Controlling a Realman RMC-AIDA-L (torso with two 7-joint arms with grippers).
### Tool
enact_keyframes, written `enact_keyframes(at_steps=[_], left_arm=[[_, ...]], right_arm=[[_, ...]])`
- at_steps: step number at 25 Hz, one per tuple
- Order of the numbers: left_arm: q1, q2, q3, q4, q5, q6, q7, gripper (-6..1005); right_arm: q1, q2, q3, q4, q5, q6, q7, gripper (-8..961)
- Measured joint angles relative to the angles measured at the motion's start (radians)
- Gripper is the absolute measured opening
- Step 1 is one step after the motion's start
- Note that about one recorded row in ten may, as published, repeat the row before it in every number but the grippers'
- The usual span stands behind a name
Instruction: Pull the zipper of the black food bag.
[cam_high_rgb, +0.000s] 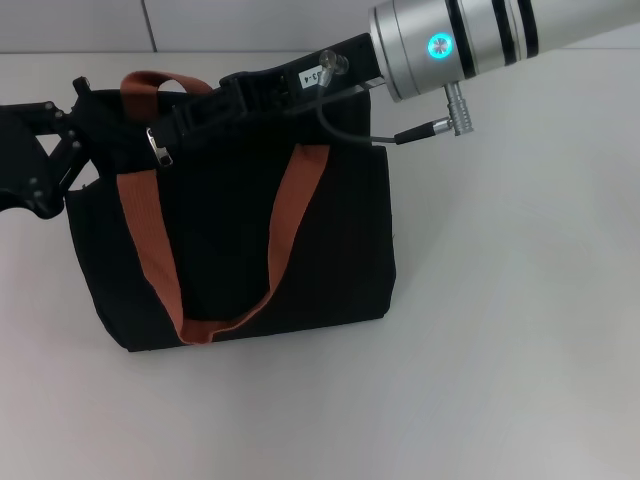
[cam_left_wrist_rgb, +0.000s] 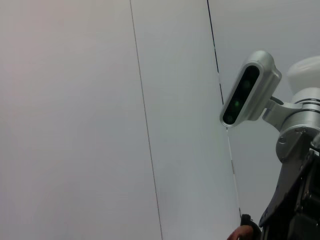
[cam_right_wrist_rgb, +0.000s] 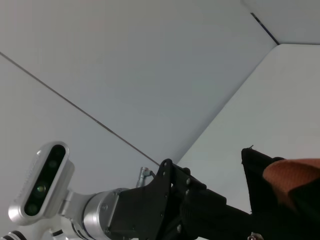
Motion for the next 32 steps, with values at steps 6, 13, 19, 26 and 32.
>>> enact_keyframes(at_steps=[6, 13, 19, 26, 32], left_arm=[[-0.011, 0.0, -0.002, 0.004, 0.0, 0.005, -0.028, 35], [-0.043, 0.0, 0.002, 0.003, 0.0, 0.014, -0.053, 36], [-0.073, -0.011, 0.004, 0.005, 0.0, 0.031, -0.064, 38], [-0.097, -0.022, 0.005, 0.004, 0.0, 0.037, -0.08, 40], [-0.099, -0.023, -0.001, 0.001, 0.0, 0.037, -0.08, 41]], right_arm=[[0.004, 0.003, -0.037, 0.0, -0.001, 0.032, 0.003, 505], [0.012, 0.005, -0.052, -0.001, 0.002, 0.06, 0.002, 482], [0.015, 0.006, -0.069, 0.0, 0.007, 0.087, -0.003, 481], [0.031, 0.008, -0.102, -0.001, 0.021, 0.101, -0.014, 479], [0.032, 0.008, -0.112, -0.002, 0.022, 0.113, -0.015, 465]])
